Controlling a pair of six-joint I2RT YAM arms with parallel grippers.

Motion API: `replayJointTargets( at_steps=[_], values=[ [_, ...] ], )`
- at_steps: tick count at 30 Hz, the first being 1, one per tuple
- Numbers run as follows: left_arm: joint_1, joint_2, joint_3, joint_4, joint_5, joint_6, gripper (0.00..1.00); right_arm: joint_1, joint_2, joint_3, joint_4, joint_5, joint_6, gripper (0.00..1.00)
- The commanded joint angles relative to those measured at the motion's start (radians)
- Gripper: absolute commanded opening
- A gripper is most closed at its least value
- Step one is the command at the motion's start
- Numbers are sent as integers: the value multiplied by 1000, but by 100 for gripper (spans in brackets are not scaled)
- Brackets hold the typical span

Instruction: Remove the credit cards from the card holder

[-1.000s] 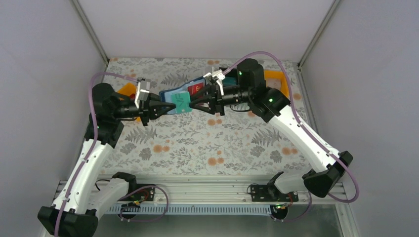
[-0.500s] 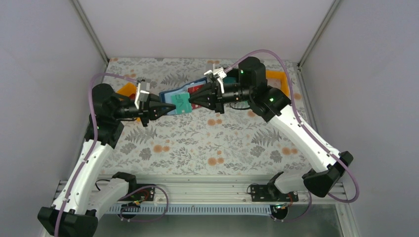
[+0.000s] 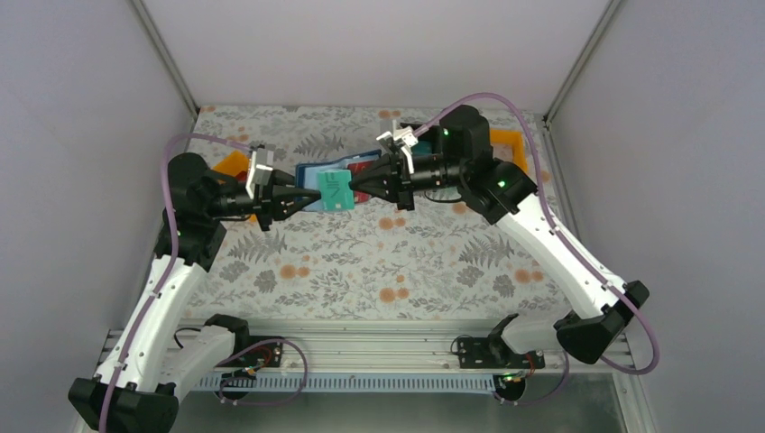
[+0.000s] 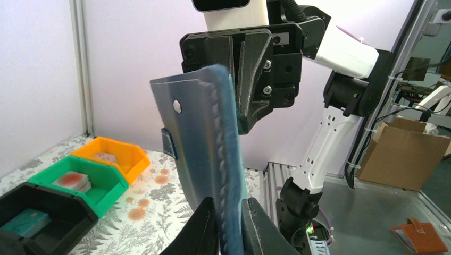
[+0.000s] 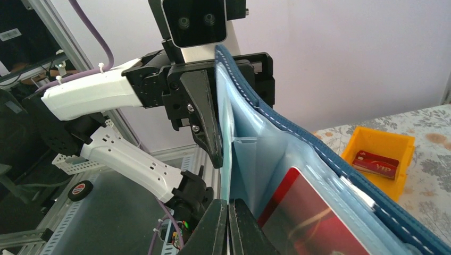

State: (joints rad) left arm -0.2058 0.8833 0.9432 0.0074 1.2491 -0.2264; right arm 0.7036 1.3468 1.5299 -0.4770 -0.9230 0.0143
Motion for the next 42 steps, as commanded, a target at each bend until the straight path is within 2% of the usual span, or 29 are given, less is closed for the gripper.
replayJointTargets(
  at_steps=[1, 5, 13, 20, 27, 42],
  values=[
    [-2, -10, -8, 29, 11, 2, 12, -22, -43, 9, -23, 24, -18, 4],
    [-1, -11, -9, 36, 13, 0, 3, -37, -50, 8, -27, 25, -22, 4],
    [-1, -19, -34, 87, -44, -58, 2, -78, -90, -23, -62, 48, -34, 4],
    [1, -18, -64, 109, -109, -99, 2, -129, -128, -100, -16, 30, 19, 4],
    [0, -13, -73, 176, -61, -122, 2, -112, -77, -104, 120, -64, 104, 4],
    [-1, -12, -100, 268, -79, -210, 2, -51, 45, -62, 73, -110, 78, 5]
  ],
)
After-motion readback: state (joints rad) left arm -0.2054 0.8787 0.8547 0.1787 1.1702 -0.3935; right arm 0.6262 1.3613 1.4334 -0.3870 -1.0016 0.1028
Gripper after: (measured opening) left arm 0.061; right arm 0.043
